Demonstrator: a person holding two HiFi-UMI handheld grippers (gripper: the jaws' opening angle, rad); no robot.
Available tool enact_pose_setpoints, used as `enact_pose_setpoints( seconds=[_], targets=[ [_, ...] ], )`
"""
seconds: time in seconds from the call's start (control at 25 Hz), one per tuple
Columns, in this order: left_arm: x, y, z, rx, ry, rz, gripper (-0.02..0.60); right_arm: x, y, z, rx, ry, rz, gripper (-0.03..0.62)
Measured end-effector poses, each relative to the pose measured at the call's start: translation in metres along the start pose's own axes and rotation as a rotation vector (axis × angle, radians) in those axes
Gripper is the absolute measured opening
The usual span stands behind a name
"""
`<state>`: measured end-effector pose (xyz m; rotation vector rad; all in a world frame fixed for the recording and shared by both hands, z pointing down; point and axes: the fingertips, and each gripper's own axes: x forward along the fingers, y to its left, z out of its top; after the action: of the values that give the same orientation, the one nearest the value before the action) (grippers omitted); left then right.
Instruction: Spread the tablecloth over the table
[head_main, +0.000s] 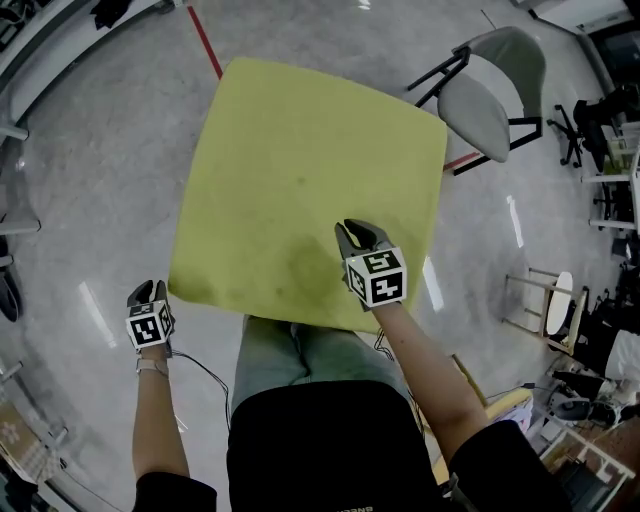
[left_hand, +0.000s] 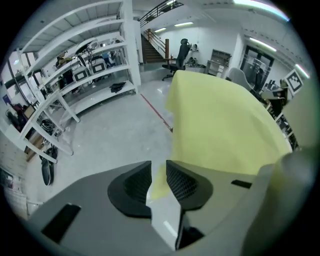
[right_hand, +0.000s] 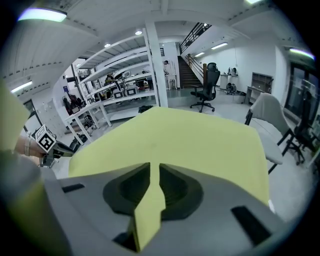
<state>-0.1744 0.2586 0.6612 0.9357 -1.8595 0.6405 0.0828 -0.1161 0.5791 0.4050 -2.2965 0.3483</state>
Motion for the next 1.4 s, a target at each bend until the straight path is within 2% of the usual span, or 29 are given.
enact_pose_setpoints(
  seconds=[0.12,0.2,0.48,0.56,0.68,0.8,0.96,1.4],
  targets=[
    [-0.021,-0.012,0.033,0.060,-0.097,0.019,0.048,-0.013,0.005,0.001,0.025,-0.033,0.011,0.032],
    [-0.035,-0.029,0.057,0.081,-0.167,-0.012,0.029,-0.023,0.008,0.003,0.042,-0.062,0.023,0.013],
    [-0.106,-0.115,0.126,0.054,-0.356,-0.302,0.014,-0.069,0.026,0.019,0.093,-0.161,0.029,0.011],
    [-0.129,-0.139,0.141,0.072,-0.408,-0.353,0.012,-0.086,0.032,0.023,0.108,-0.187,0.032,0.011],
    [-0.153,-0.170,0.163,0.123,-0.477,-0.385,0.012,-0.105,0.034,0.031,0.119,-0.225,0.030,0.011],
    [-0.171,-0.194,0.186,0.132,-0.522,-0.419,0.012,-0.123,0.033,0.043,0.120,-0.267,0.003,0.011],
    [-0.195,-0.222,0.212,0.129,-0.576,-0.503,0.012,-0.148,0.027,0.060,0.155,-0.328,-0.048,0.011],
    [-0.258,-0.262,0.274,0.301,-0.651,-0.662,0.012,-0.228,0.017,0.107,0.228,-0.478,-0.173,0.011]
  ],
)
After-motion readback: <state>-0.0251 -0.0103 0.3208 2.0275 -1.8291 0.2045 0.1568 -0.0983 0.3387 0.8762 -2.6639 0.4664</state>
